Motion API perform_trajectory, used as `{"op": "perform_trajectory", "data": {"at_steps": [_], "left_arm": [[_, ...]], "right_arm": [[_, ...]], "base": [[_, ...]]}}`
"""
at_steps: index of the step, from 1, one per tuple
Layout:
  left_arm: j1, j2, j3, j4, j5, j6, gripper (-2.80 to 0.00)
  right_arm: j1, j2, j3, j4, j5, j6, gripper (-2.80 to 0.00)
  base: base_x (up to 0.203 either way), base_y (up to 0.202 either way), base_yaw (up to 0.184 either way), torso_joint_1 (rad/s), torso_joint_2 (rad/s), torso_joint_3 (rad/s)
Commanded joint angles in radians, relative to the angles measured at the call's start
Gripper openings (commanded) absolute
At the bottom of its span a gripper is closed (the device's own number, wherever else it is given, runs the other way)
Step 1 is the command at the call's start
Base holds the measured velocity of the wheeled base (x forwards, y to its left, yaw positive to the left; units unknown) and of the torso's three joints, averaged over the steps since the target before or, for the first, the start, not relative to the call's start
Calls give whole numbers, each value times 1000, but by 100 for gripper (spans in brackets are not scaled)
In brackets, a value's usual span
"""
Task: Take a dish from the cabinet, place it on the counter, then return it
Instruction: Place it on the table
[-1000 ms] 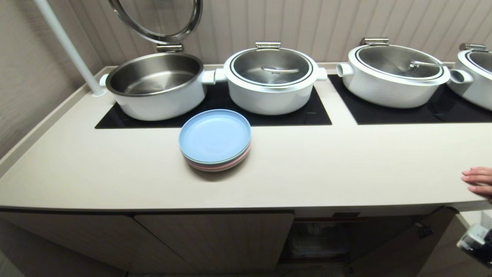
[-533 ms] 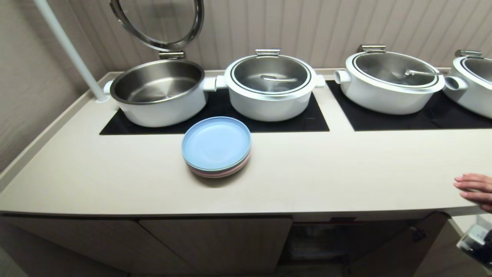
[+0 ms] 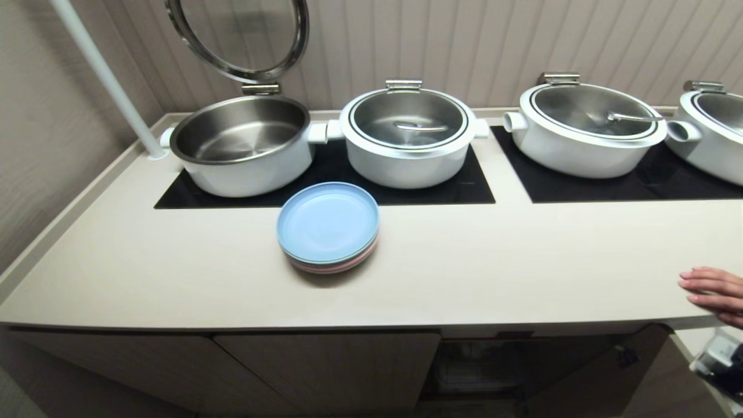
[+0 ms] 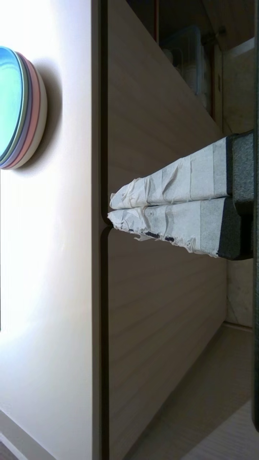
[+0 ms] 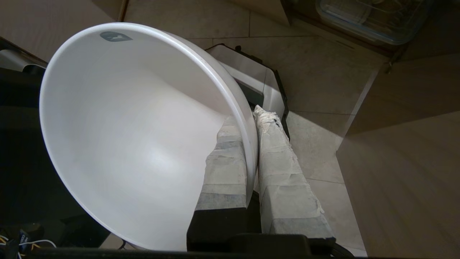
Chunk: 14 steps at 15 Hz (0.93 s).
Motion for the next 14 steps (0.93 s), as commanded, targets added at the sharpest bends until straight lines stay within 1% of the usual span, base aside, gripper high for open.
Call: {"op": "perform_trajectory", "data": {"at_steps": [1,14], "left_arm": [[1,0,0,-1,0,-1,-280],[0,0,0,-1,1,-1,-280]], "right_arm": [[0,2,-1,1,1,2,-280],[0,5,-11,2,0,2,-280]], "base": [[0,0,0,72,-127,-76],[0,0,0,72,-135,-67]]}}
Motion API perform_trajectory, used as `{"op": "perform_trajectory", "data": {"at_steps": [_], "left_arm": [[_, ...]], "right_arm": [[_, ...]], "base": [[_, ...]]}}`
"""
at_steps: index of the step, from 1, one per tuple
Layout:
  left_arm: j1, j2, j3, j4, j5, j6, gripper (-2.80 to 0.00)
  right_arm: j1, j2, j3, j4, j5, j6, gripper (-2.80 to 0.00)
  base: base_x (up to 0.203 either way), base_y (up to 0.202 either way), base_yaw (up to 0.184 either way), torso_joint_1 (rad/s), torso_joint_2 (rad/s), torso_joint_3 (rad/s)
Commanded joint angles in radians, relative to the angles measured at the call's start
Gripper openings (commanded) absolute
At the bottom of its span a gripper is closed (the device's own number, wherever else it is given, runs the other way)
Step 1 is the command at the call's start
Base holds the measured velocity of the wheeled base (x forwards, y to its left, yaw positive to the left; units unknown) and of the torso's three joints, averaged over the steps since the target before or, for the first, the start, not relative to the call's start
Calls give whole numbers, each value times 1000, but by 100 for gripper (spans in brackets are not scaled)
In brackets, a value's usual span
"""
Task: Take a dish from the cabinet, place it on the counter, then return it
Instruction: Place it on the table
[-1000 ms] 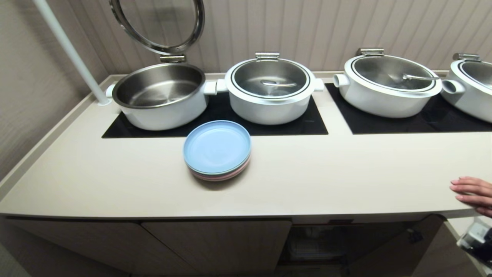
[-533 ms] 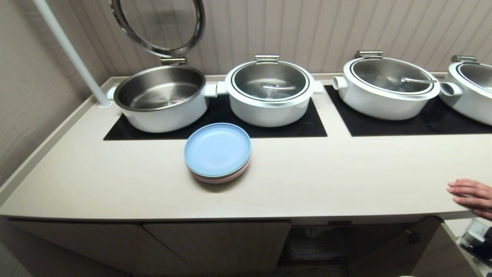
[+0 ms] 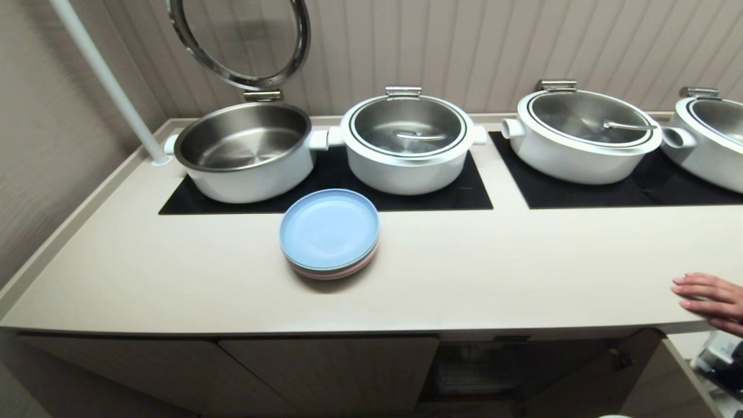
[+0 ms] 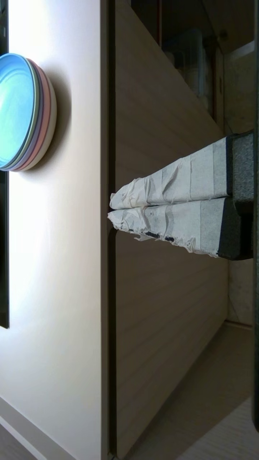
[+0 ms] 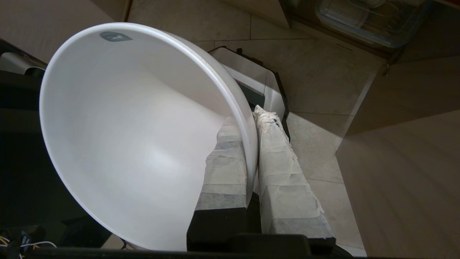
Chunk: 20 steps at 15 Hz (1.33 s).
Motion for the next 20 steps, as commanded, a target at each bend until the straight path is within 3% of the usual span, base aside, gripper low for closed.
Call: {"op": "perform_trajectory", "data": {"at_steps": [1,20], "left_arm": [[0,0,0,-1,0,0,-280],[1,0,0,-1,0,0,-280]], "right_arm": [[0,5,-6,1,2,2,-280],[0,27,-4,1,1,5,-280]], "base": [[0,0,0,79,-139,-75],[0,0,0,36,-66,-34]]}}
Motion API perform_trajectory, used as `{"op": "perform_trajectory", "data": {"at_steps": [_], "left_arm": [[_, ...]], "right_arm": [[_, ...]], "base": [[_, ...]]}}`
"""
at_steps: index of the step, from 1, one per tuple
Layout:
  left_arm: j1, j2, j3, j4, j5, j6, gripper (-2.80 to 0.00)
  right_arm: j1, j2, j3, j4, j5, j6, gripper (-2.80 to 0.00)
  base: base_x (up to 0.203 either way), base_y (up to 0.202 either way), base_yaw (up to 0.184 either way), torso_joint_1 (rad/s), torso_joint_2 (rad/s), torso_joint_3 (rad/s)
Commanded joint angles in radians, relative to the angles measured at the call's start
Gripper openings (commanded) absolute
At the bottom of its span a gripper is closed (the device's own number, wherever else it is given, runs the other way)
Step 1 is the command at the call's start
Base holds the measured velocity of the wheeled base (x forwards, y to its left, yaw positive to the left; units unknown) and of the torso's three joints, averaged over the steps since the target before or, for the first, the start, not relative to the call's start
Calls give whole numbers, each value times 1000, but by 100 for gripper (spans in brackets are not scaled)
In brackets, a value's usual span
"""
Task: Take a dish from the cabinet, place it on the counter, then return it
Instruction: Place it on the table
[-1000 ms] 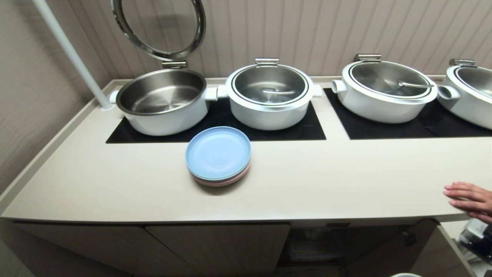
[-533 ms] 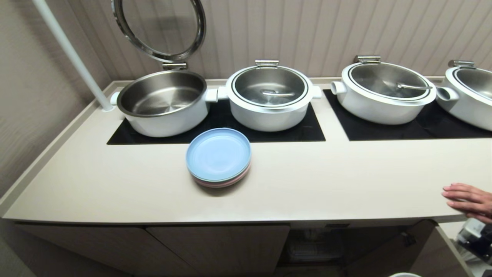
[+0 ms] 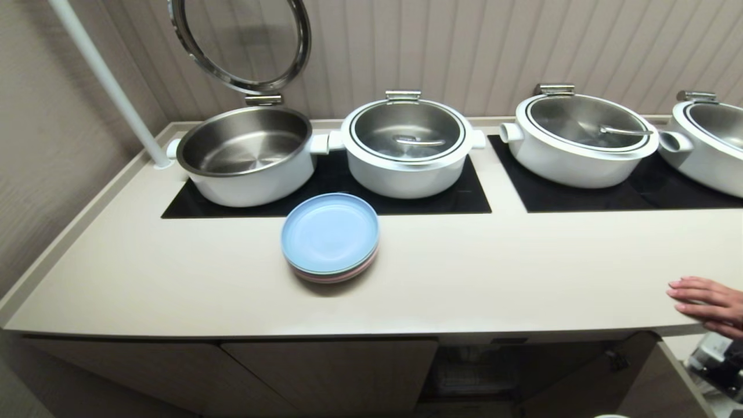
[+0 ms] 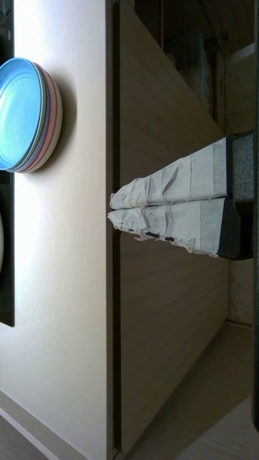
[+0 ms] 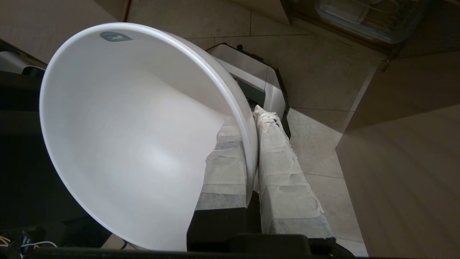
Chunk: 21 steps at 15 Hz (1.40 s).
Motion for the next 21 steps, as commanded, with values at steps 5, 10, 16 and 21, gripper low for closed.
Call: {"op": "perform_trajectory", "data": {"at_steps": [5,10,16,21], "left_arm": [[1,0,0,0,0,-1,-280],[0,0,0,0,-1,-1,-280],[1,0,0,0,0,-1,-280],[0,0,0,0,-1,-1,-280]], "right_arm": [[-2,34,-21,-1,1,3,-280],[-6,133,-84,-14,-4,72,-280],[-94,316,-187,-66,-8,94,-280],[-207,485,-330,-96,-13,91,-280]], "base": [[0,0,0,0,0,0],[0,0,0,0,0,0],[0,0,0,0,0,0],[0,0,0,0,0,0]]}}
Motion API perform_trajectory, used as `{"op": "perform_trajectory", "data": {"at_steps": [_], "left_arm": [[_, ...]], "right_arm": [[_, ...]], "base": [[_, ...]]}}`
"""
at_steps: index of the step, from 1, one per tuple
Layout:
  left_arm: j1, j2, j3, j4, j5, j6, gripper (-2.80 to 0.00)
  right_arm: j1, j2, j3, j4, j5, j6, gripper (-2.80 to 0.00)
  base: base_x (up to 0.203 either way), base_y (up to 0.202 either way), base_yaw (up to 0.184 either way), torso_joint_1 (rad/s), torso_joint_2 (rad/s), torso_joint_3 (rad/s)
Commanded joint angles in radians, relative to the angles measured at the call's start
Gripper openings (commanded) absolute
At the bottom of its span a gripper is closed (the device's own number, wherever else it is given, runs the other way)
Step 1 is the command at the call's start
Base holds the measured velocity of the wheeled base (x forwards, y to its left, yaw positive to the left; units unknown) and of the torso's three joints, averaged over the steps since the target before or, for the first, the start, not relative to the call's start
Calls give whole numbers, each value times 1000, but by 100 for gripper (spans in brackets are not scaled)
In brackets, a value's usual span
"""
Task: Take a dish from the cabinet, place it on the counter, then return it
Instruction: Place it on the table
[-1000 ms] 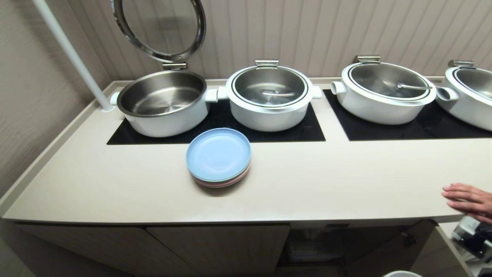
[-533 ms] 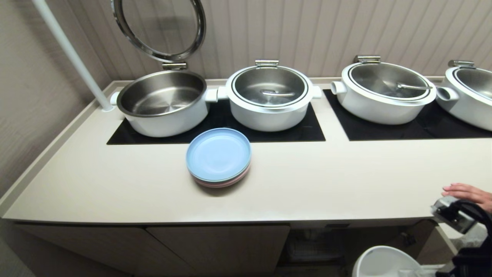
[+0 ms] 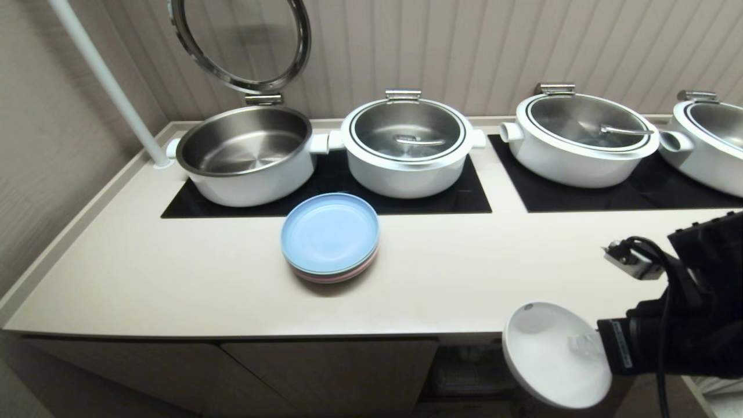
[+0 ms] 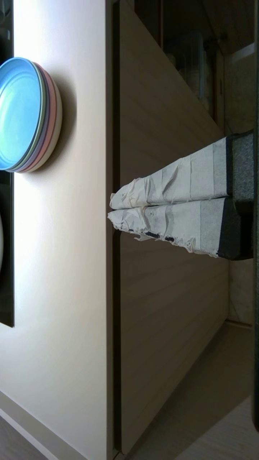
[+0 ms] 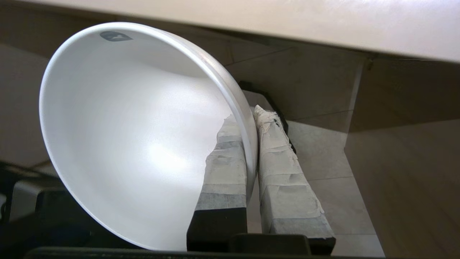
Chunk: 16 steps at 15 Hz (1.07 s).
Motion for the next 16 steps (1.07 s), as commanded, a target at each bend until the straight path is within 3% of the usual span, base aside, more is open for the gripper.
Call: {"op": "perform_trajectory", "data": {"at_steps": [1,7,10,16], "left_arm": [[1,0,0,0,0,0,-280],[0,0,0,0,0,0,-280],[0,0,0,0,0,0,-280],[0,0,0,0,1,0,-280]], "right_arm": [[-56,118,-81,3,-10,0,-280],[-144,302,-249,9,-67,18,-280],[-147,383,-335,15,-68,158,-280],[-147,448,-411,70,-66,271,-280]], "base": [[0,0,0,0,0,0],[0,0,0,0,0,0],[0,0,0,0,0,0],[0,0,0,0,0,0]]}}
